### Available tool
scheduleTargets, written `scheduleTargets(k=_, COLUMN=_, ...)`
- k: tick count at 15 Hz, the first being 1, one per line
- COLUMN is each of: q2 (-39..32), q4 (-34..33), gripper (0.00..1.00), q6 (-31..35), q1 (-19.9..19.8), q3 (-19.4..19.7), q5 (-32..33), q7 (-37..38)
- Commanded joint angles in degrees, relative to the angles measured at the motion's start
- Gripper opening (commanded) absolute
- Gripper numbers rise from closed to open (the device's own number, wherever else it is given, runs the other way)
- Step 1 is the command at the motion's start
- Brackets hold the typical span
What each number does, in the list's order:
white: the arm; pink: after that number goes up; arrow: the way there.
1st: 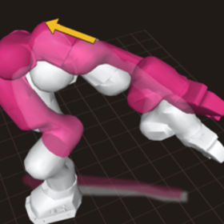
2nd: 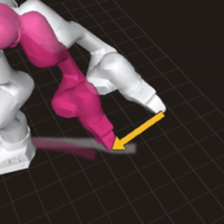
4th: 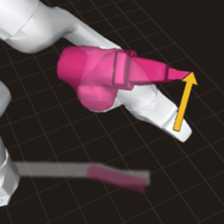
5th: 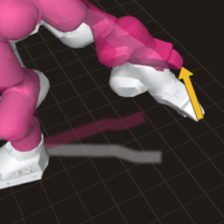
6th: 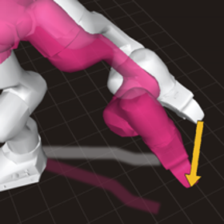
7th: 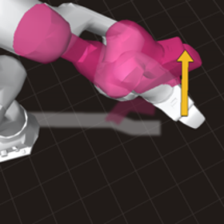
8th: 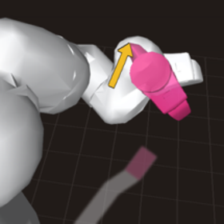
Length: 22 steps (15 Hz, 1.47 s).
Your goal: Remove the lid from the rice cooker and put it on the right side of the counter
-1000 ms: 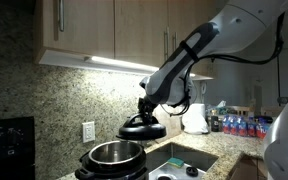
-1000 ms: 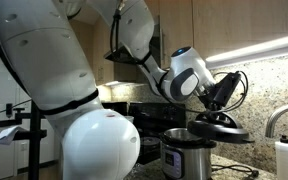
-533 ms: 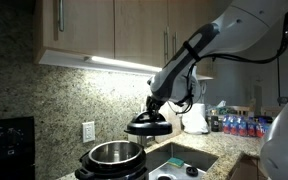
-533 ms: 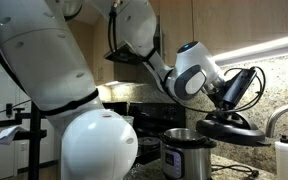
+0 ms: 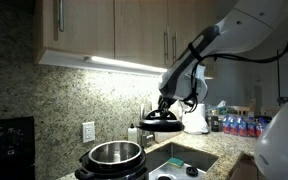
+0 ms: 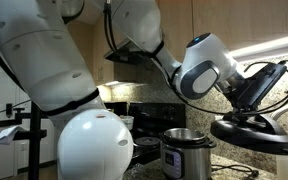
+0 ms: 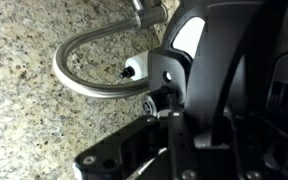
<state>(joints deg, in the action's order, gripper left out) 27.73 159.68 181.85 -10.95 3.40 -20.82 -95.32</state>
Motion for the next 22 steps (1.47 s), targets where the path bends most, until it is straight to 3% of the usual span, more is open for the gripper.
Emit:
scheduleTargets(k=1, q2=2.72, q4=0.0, gripper=0.02, q6=-0.15, q1=-3.81, q3=-0.48, q5=-1.46, q7=0.26)
scheduleTargets(k=16, q2=2.2, q4=0.0, gripper=0.02, q6=-0.42, q1=-15.71, q3=-1.34, q5=-1.11, q7=2.72)
scheduleTargets(k=19, q2=1.51, q4=0.01, gripper=0.02, q6=-0.1, q1=-17.05, q3=-4.98, q5=-1.36, q7=3.04)
scheduleTargets(k=20, q2=-0.07, q4=0.02, gripper=0.03, q6=-0.12, q1=-15.55, q3=-1.37, q5=-0.39, q7=1.5)
scheduleTargets(k=22, q2=-0.29, q4=0.04, gripper=0.03, q6=-0.13, q1=-15.94, q3=-3.32, q5=-0.39, q7=2.03)
